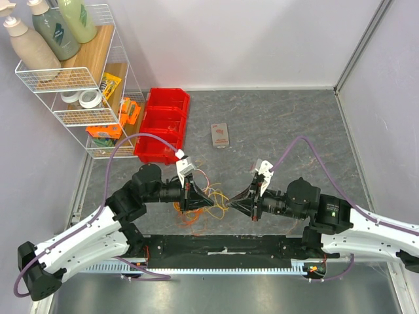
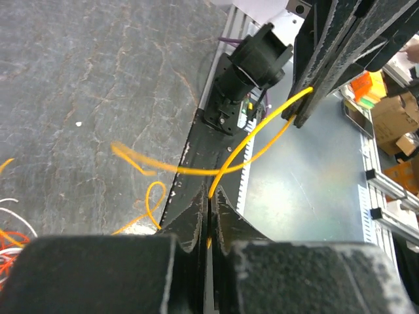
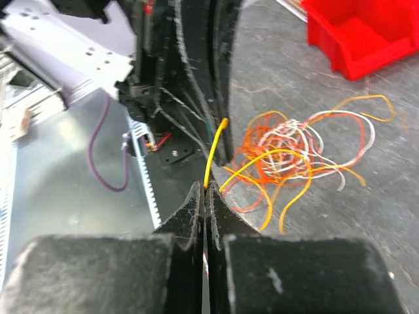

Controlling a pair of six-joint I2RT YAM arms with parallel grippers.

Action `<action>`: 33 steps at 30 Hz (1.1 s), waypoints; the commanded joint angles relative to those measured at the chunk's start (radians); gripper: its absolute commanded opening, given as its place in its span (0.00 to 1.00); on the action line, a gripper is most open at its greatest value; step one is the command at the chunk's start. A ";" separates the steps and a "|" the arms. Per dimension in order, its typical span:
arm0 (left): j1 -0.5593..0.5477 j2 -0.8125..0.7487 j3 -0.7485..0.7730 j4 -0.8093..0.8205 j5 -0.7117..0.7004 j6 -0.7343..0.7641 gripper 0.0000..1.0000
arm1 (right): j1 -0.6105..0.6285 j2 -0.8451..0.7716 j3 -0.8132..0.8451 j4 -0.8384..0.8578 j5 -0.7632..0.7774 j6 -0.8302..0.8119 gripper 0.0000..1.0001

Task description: Untangle the cables

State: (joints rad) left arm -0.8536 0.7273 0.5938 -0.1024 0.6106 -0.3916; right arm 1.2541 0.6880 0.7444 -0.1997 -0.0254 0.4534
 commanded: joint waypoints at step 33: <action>-0.001 0.072 0.465 -0.364 -0.578 -0.236 0.02 | 0.027 -0.014 -0.094 -0.173 0.392 0.056 0.97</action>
State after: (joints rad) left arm -0.8589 0.7631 0.9791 -0.4129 0.1238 -0.5797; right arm 1.2793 0.7563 0.6228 -0.3267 0.3134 0.5434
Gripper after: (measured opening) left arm 0.032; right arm 0.876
